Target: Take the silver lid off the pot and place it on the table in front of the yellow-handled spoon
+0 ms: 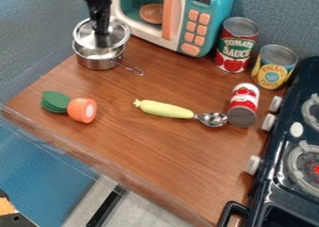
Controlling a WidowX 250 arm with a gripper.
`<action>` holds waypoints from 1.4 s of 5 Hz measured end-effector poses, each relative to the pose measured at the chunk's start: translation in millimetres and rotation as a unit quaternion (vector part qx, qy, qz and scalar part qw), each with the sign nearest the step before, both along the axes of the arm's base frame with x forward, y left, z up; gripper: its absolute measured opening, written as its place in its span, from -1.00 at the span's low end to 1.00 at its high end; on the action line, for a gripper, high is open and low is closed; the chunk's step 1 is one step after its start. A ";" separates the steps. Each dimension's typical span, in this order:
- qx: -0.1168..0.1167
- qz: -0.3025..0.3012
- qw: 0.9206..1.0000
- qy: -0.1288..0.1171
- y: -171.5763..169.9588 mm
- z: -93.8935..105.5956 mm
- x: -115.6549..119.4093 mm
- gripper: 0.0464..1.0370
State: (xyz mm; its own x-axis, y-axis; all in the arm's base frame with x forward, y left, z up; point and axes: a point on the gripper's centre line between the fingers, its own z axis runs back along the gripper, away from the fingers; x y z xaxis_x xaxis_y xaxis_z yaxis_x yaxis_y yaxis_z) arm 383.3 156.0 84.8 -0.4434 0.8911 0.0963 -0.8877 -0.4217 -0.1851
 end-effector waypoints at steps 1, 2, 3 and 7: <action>-0.008 -0.054 0.998 -0.014 -55.0 24.3 -14.8 -0.99; -0.025 -0.116 0.993 0.002 -98.6 23.3 -36.6 -0.99; -0.028 -0.189 0.982 0.016 -147.8 11.8 -59.5 -0.99; -0.017 -0.247 0.968 0.038 -230.4 -56.9 -96.0 -0.99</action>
State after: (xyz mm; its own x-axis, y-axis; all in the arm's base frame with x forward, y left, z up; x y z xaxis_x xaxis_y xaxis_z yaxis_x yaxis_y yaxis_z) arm 287.3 -74.4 27.8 0.0443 0.9959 0.0783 -0.9931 0.0524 -0.1051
